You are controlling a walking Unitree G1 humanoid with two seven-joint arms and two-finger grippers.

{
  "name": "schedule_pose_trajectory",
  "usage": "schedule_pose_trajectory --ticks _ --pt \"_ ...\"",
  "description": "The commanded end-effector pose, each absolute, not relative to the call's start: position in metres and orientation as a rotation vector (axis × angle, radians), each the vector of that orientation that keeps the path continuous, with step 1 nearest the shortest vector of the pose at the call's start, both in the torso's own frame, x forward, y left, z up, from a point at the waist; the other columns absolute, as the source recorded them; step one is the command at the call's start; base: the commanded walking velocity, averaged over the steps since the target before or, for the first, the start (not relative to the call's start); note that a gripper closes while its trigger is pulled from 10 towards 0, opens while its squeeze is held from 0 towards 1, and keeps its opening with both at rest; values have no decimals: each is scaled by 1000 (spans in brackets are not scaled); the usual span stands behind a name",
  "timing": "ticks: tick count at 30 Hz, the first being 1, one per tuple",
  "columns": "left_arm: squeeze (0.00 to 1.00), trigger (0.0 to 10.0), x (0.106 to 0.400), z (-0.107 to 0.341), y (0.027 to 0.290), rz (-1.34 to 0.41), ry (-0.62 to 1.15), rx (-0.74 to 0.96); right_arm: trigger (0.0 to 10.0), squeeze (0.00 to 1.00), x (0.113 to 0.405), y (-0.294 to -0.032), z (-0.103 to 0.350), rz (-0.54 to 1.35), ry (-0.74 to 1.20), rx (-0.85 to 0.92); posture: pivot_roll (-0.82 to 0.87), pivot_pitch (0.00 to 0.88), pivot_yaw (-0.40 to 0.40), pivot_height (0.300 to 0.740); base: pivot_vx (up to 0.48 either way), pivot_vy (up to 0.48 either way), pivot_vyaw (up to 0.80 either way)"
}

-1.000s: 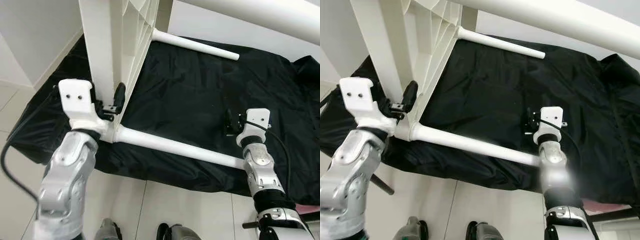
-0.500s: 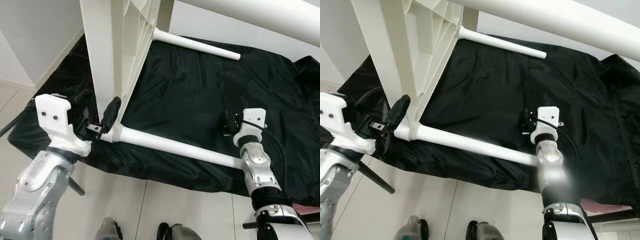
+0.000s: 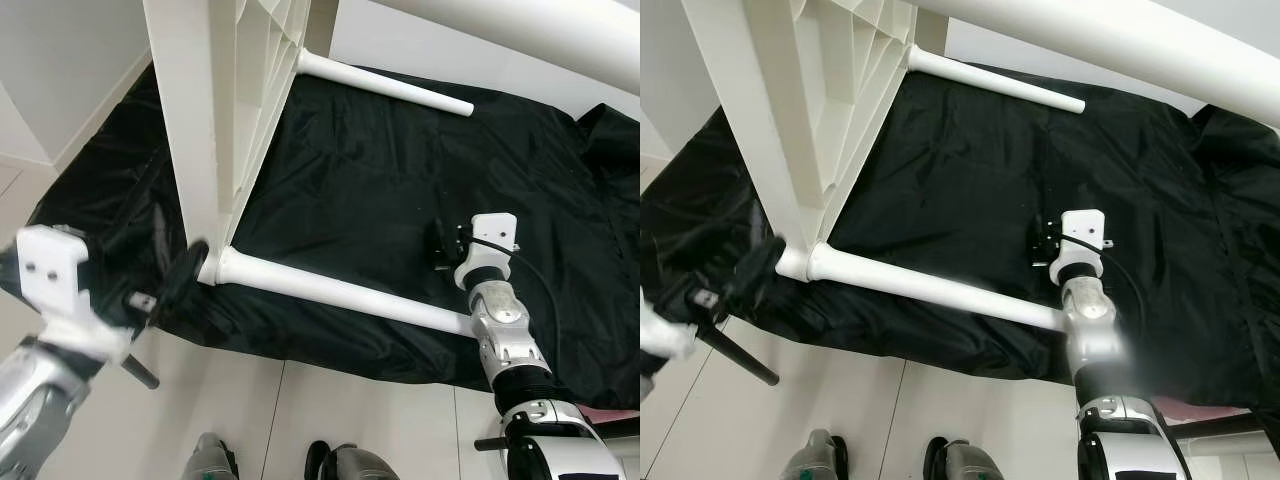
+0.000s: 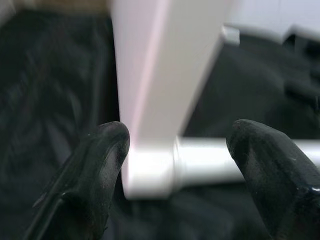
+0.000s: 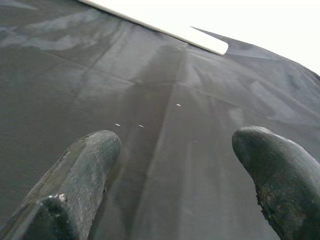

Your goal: Building children table

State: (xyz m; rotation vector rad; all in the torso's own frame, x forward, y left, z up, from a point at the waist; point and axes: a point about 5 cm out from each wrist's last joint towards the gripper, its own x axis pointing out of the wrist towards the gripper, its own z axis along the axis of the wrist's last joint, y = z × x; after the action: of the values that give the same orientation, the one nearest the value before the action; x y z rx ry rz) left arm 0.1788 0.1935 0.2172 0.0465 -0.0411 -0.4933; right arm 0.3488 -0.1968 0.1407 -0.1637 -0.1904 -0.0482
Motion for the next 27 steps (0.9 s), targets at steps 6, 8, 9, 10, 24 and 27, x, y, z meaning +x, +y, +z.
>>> schedule_pose_trajectory --ticks 6,8,9,10,24,27 --pt "0 10000 167 202 161 -969 36 58 10000 0 344 -195 138 -52 -217 -147 180 167 -151 740 0 0 0" --pt "0 10000 174 195 155 -989 59 64 10000 0 340 -192 137 -52 -240 -123 164 166 -135 740 0 0 0" --pt "0 10000 174 195 155 -989 59 64 10000 0 340 -192 137 -52 -240 -123 164 166 -135 740 0 0 0" --pt "0 10000 177 192 153 -990 65 67 10000 0 338 -191 136 -51 -247 -112 164 166 -135 740 0 0 0" --pt "0 10000 224 174 124 -810 -64 144 10000 0 300 -160 136 -25 -373 -14 127 163 -72 740 0 0 0" --pt "0 10000 228 164 116 -793 -69 152 10000 0 294 -163 129 -82 -363 8 124 155 -67 740 0 0 0"
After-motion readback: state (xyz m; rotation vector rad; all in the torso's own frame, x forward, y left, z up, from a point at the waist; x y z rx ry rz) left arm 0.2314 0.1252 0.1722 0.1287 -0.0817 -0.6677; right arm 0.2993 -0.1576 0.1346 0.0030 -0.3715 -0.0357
